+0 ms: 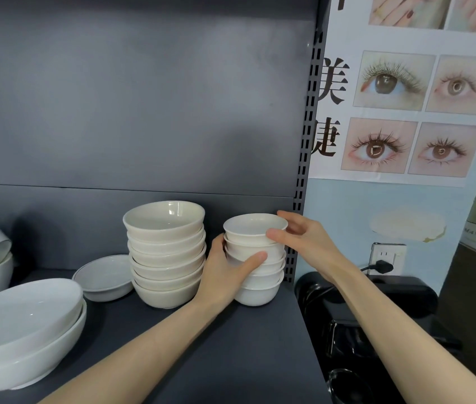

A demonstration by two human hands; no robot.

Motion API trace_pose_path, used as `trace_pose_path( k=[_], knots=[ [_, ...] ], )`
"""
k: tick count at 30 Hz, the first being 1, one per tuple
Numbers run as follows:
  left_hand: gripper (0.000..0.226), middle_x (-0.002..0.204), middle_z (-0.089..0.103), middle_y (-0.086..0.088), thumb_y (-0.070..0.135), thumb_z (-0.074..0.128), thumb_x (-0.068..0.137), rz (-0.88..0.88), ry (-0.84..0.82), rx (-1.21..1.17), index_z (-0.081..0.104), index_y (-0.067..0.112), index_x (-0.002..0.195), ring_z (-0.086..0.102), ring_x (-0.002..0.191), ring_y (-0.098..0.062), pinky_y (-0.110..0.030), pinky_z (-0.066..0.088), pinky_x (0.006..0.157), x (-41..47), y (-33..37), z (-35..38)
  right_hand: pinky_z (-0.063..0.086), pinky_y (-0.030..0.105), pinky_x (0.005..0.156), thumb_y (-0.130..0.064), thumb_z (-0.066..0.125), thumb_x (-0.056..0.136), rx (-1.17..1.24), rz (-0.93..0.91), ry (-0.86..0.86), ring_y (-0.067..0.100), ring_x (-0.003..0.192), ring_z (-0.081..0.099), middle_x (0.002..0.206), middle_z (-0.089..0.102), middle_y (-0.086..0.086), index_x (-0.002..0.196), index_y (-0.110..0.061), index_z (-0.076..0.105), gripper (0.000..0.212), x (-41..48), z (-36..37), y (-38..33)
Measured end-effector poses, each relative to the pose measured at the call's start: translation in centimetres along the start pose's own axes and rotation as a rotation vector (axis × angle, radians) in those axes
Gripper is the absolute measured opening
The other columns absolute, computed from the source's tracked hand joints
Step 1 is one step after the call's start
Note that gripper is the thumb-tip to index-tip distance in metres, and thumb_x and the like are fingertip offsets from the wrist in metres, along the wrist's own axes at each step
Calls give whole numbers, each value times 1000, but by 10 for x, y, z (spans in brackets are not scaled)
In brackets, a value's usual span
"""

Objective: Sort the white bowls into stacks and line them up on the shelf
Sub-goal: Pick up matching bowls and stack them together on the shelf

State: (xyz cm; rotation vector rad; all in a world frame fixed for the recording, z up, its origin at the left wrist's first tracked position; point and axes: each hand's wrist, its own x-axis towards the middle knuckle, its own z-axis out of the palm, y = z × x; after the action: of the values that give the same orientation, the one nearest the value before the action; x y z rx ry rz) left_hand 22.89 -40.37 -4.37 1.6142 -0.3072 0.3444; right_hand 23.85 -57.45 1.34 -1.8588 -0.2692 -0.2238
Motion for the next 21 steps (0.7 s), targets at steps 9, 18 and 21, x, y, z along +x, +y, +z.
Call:
trace_pose_path(
  k=[9,18,21],
  knots=[
    [66,117,59,22,25,83,70,36,16,11,46,32,124,54,101,19,-2,43,81,-1,-1,-1,47,13,81,-23,75,80,66,0,65,10,113,60,130,62,2,139,-11,47,66,0,3,5],
    [68,122,60,19,31,83,71,20,6,49,47,31,128,55,106,12,-15,45,92,1,0,-4,49,13,81,-23,73,82,119,14,63,9,115,59,130,61,1,139,-13,47,64,-3,6,9],
    [71,122,61,18,36,82,72,9,-26,83,47,29,132,56,111,6,-23,45,98,1,1,-5,44,20,93,-26,72,83,80,18,33,11,119,55,134,58,1,142,-13,44,66,-4,4,6]
  ],
)
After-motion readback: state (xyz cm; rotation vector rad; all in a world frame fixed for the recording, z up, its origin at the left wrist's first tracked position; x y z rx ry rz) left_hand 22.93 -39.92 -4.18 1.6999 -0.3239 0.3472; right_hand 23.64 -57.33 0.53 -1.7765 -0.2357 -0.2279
